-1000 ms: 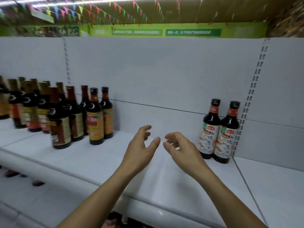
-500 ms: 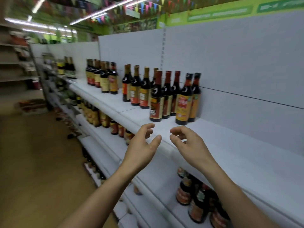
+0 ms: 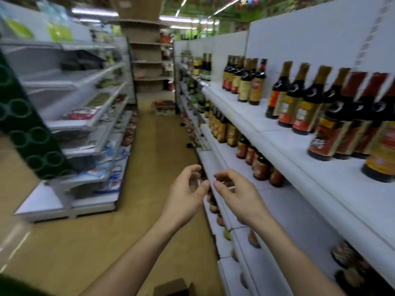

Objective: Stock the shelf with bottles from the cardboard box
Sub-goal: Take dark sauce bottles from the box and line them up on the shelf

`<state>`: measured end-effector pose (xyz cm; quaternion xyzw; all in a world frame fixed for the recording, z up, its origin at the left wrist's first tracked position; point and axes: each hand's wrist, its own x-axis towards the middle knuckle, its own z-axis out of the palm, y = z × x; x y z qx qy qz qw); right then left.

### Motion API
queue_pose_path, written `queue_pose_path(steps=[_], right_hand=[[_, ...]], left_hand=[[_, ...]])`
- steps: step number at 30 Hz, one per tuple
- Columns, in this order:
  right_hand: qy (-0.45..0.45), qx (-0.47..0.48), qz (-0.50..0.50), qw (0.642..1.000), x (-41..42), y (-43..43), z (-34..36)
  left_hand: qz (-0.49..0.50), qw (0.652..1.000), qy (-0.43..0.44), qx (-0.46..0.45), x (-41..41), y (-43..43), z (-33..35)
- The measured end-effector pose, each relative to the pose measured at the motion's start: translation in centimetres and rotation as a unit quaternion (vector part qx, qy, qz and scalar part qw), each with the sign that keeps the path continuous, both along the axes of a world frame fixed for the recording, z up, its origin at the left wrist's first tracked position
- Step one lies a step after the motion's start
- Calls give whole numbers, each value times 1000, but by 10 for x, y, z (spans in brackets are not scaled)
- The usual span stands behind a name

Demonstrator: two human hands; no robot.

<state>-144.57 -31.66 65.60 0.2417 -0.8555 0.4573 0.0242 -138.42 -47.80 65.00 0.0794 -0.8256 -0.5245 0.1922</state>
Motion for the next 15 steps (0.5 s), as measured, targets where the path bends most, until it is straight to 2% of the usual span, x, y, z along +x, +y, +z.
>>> queue_pose_path(steps=[6, 15], right_hand=[[-43, 13, 121, 992, -11, -54, -53], [-134, 83, 256, 954, 6, -102, -148]], left_hand=[[109, 992, -68, 1, 23, -29, -40], [236, 954, -177, 53, 72, -36, -127]])
